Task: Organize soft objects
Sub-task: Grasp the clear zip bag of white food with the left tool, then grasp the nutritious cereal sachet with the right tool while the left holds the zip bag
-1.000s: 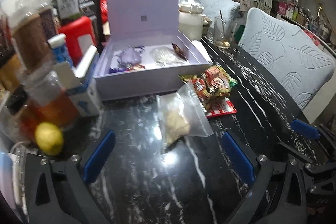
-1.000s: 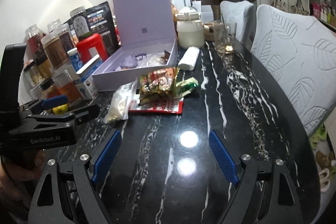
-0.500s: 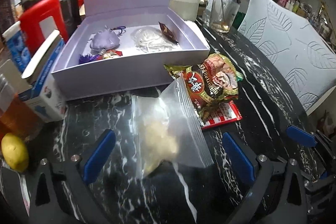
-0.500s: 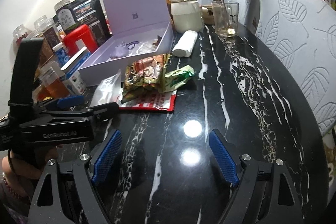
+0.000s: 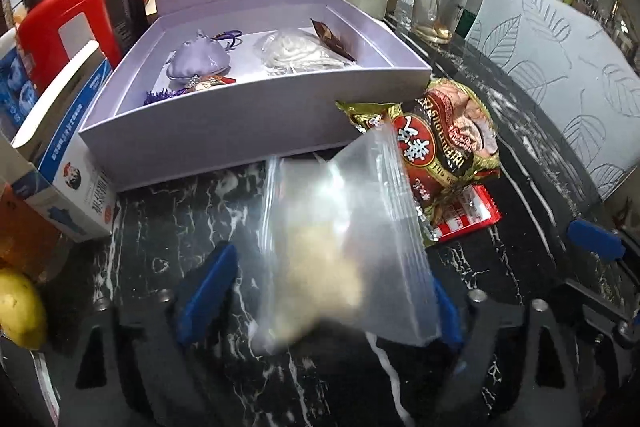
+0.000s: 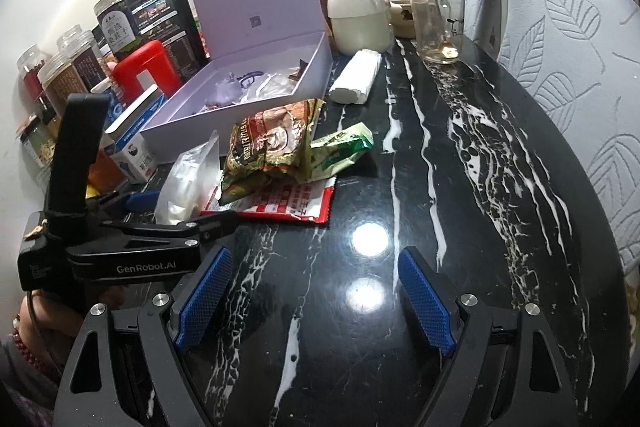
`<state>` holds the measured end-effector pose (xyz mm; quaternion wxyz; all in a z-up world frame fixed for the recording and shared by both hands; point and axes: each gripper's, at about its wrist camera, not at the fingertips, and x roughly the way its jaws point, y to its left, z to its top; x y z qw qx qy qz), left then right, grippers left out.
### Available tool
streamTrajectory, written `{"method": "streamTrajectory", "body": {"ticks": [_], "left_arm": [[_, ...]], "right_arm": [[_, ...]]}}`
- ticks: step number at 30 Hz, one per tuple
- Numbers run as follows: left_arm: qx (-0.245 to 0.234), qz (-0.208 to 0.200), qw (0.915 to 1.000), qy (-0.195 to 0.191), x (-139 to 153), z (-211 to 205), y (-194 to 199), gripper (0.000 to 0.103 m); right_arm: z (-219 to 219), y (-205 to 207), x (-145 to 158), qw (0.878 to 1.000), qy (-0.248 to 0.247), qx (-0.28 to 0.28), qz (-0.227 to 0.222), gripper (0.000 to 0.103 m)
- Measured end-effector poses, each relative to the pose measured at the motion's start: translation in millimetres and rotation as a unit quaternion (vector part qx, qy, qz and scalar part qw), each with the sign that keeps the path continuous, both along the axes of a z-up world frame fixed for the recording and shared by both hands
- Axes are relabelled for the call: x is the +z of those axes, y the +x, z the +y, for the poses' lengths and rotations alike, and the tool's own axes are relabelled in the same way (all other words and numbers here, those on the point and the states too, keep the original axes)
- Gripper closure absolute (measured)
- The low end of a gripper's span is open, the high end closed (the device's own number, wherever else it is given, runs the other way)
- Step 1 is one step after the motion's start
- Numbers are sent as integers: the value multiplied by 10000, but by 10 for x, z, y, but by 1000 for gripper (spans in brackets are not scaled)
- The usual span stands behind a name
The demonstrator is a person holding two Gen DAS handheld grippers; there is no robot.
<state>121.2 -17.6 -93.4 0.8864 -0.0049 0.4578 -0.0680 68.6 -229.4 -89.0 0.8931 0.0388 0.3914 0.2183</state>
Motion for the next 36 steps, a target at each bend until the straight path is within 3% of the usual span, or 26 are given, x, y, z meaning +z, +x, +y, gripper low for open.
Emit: {"method": "streamTrajectory", "body": {"ticks": [2, 5, 7, 11, 14, 20, 36], "left_arm": [[-1, -50, 9999, -122, 25, 21, -10, 38], [-49, -107, 9996, -248, 41, 50, -45, 51], [-57, -110, 9993, -352, 47, 87, -70, 54], [-41, -96, 9983, -575, 64, 147, -118, 54], [-18, -194, 9985, -518, 118, 174, -200, 60], [31, -266, 9988, -413, 164, 243, -287, 60], [-101, -68, 9975, -692, 50, 285, -98, 60]], "right_arm": [[-1, 7, -10, 10000, 29, 9, 40, 17], [2, 4, -22, 10000, 50, -7, 85, 17], [5, -4, -21, 9999, 53, -14, 94, 17], [21, -33, -10, 10000, 33, -6, 70, 17], [34, -45, -16, 9999, 89, -11, 111, 17], [65, -42, -11, 9999, 118, -40, 113, 17], [157, -45, -3, 9998, 57, 94, 156, 17]]}}
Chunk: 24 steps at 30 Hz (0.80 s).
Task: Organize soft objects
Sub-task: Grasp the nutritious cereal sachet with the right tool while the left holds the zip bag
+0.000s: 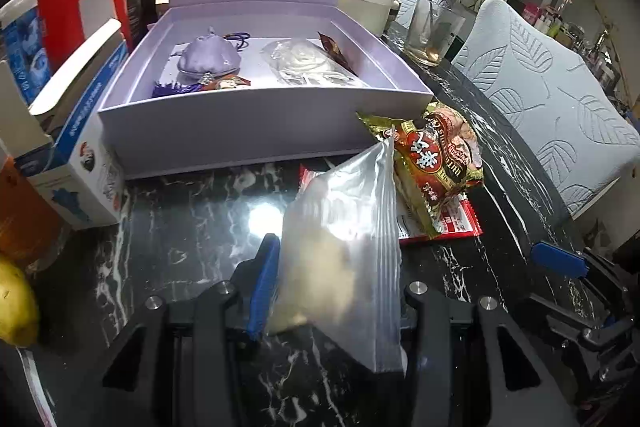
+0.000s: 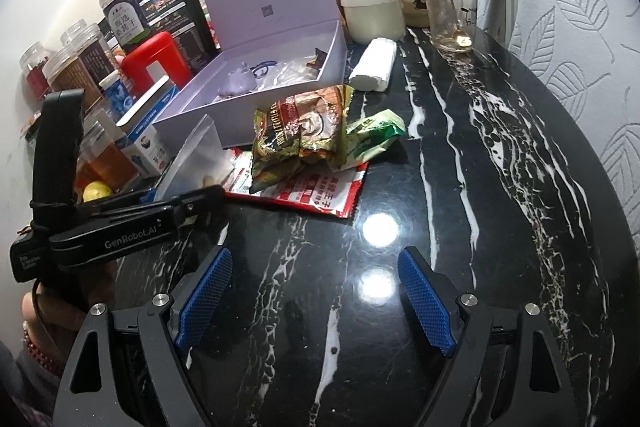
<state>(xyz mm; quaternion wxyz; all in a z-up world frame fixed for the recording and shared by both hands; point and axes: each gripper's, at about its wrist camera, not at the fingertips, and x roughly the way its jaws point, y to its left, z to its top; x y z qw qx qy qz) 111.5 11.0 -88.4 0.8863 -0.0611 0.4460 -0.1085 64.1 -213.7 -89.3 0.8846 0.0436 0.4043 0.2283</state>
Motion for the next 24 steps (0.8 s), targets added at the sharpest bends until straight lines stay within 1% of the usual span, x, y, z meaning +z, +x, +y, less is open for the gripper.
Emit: {"method": "streamTrajectory", "body": {"ticks": [5, 6, 7, 8, 11, 14, 17, 24], "left_arm": [[41, -107, 9999, -65, -16, 16, 29, 60], [38, -119, 9999, -50, -16, 17, 31, 65], [49, -114, 9999, -15, -18, 19, 31, 71], [54, -94, 9999, -73, -17, 32, 32, 72], [93, -70, 9997, -222, 18, 79, 13, 73], [99, -206, 9996, -190, 122, 85, -33, 73], [67, -264, 9993, -248, 207, 85, -60, 73], [139, -313, 9992, -181, 251, 73, -25, 73]], "right_arm": [[-4, 40, -20, 10000, 2, -5, 42, 17], [-8, 51, -26, 10000, 10, -13, 51, 17], [-10, 64, -31, 10000, 10, -22, 67, 17], [-14, 72, -34, 10000, 11, -31, 76, 17], [-21, 104, -31, 10000, -2, -49, 68, 17], [-17, 152, -20, 10000, -47, -61, 29, 17], [10, 217, 1, 10000, -70, -15, -24, 17], [61, 441, 56, 9999, -91, -16, -116, 17]]}}
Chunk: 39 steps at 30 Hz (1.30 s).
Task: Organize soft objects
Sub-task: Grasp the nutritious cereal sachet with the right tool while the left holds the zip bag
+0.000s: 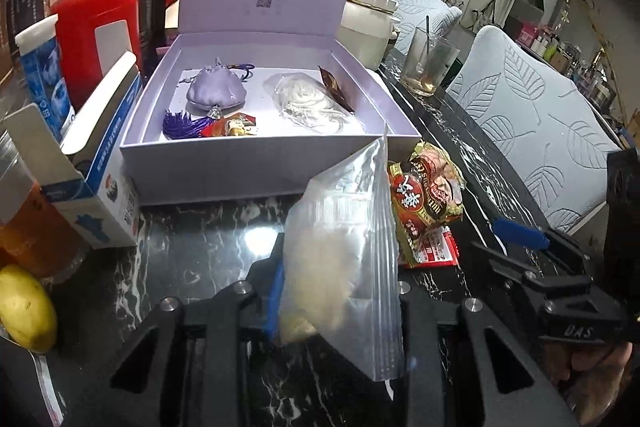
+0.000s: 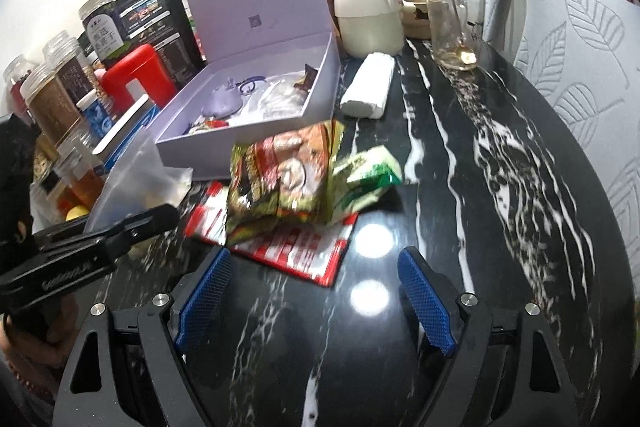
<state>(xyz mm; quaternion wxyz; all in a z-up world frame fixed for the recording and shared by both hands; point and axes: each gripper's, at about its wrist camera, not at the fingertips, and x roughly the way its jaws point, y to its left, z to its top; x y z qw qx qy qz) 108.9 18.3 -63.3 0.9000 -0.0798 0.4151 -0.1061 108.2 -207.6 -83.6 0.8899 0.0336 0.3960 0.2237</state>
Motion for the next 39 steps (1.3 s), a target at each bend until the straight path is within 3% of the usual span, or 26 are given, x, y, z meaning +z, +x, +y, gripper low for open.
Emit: {"method": "streamTrajectory", "body": {"ticks": [5, 8, 11, 24, 26, 27, 30, 39], "left_arm": [[76, 17, 10000, -46, 11, 43, 29, 73], [125, 54, 9999, -59, -3, 76, 44, 73], [159, 78, 9998, -61, -15, 104, 44, 73], [344, 179, 9992, -46, -58, 216, -31, 73], [375, 199, 9991, -40, -56, 225, -55, 73], [386, 201, 9990, -35, -52, 228, -72, 73], [401, 178, 9990, 7, -33, 230, -122, 73], [433, 98, 9990, 51, 36, 241, -325, 73]], "right_arm": [[134, 133, 97, 9994, -63, 267, -225, 17], [214, 241, 117, 9989, -85, 384, -256, 9], [296, 337, 115, 9985, -109, 447, -287, 8], [558, 618, -89, 9965, -467, 693, -93, 9], [567, 623, -113, 9960, -491, 752, 0, 18], [571, 632, -128, 9955, -499, 801, 83, 31], [546, 614, -138, 9959, -501, 747, 127, 44], [466, 311, -55, 9962, -410, 769, 51, 47]]}}
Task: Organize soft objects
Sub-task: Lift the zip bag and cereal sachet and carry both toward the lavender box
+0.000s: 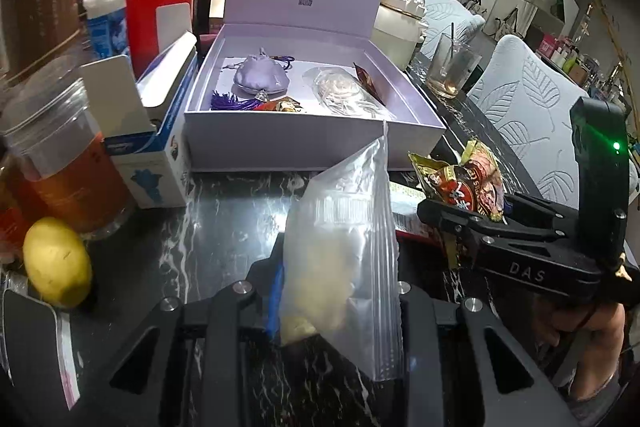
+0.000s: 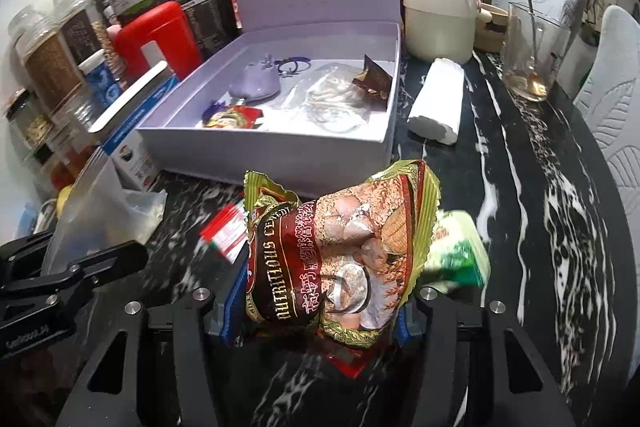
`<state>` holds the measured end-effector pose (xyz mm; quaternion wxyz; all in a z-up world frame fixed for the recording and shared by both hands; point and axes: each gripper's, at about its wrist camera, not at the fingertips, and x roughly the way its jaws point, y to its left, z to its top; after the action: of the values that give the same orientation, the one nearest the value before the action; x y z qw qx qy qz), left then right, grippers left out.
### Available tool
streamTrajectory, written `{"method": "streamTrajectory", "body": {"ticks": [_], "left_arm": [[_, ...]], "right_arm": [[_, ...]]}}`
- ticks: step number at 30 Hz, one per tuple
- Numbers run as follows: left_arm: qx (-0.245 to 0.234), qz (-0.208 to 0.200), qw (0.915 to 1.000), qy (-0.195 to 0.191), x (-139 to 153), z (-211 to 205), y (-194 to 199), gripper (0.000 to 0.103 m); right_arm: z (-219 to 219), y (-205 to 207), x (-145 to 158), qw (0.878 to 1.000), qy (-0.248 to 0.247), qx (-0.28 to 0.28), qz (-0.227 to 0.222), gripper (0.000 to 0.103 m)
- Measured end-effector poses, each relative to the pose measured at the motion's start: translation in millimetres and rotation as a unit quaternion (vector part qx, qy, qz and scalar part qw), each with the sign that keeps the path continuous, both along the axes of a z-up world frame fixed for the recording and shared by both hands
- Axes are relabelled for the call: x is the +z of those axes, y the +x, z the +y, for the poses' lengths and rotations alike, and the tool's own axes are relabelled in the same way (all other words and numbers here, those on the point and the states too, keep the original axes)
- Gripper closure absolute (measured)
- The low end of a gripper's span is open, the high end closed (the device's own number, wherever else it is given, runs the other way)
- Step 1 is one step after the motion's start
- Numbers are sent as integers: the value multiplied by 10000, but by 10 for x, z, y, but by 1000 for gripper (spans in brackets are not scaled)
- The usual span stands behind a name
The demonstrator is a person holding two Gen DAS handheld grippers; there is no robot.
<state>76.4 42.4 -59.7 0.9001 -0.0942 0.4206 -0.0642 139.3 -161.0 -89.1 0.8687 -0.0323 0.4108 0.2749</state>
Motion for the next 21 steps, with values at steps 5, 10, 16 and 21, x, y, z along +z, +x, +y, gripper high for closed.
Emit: {"method": "streamTrajectory", "body": {"ticks": [5, 10, 16, 21], "left_arm": [[-7, -59, 10000, 17, 58, -18, -165, 73], [-27, -147, 9999, 30, 126, -51, -364, 73], [-74, -264, 9996, 76, 233, -108, -605, 73], [-137, -334, 9993, 95, 324, -157, -730, 73]], "right_arm": [[-34, -201, 50, 10000, 88, -11, -22, 48], [-119, -434, 79, 9998, 213, -41, -23, 48], [-231, -747, 129, 9993, 368, -79, -13, 48], [-301, -1006, 206, 9989, 457, -84, -56, 48]]}}
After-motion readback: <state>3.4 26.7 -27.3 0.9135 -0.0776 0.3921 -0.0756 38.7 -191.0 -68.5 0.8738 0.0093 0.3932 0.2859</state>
